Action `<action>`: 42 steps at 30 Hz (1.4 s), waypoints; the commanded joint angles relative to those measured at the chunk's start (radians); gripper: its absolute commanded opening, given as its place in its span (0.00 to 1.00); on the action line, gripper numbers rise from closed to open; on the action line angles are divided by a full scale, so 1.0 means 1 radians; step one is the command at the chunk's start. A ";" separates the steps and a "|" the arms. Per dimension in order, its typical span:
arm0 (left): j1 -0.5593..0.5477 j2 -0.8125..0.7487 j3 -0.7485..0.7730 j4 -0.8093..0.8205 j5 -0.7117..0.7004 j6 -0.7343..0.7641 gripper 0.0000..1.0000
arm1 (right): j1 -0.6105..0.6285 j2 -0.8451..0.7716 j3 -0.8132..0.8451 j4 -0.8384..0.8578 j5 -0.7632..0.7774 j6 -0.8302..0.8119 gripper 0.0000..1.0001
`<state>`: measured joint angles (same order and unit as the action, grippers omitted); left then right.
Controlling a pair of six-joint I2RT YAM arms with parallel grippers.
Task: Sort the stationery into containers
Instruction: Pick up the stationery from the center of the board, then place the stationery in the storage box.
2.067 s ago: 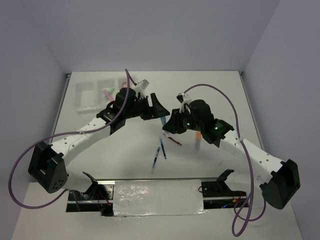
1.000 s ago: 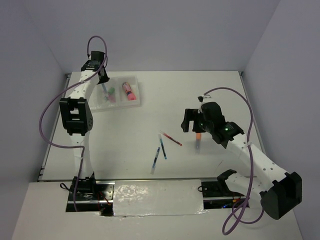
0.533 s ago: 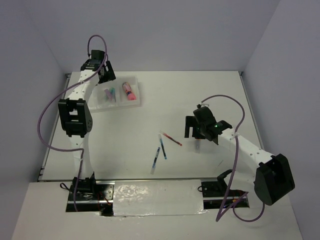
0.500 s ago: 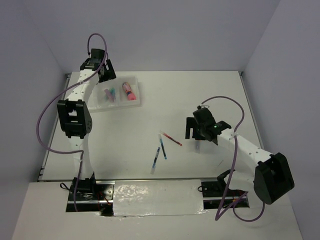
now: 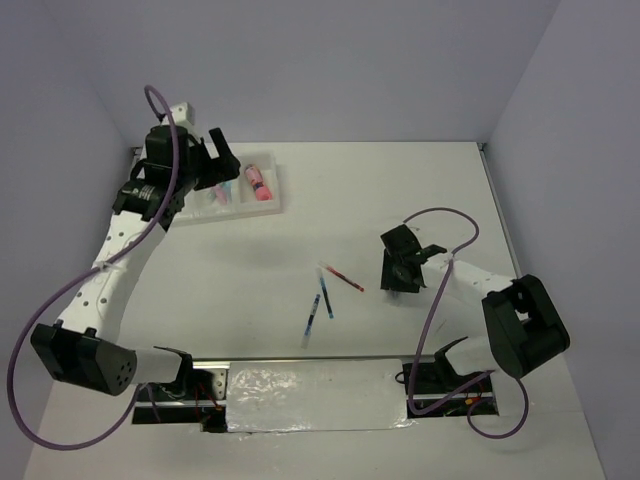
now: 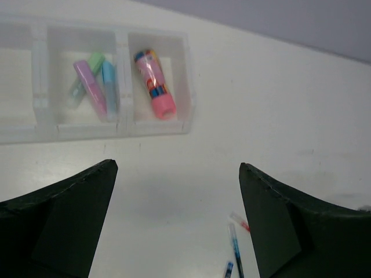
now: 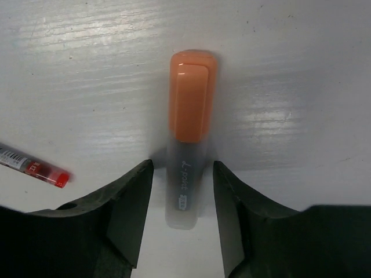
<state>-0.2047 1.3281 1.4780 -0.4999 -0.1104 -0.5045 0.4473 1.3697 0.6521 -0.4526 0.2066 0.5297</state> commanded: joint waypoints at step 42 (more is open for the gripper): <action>-0.539 0.221 -0.342 0.647 0.393 -0.402 0.00 | 0.146 -0.504 0.153 0.164 -0.409 -0.023 0.67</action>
<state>-0.7525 1.5490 1.0840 0.2279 0.3340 -0.9665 0.5869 0.8753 0.7387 -0.3225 -0.2218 0.5083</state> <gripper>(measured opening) 0.310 0.567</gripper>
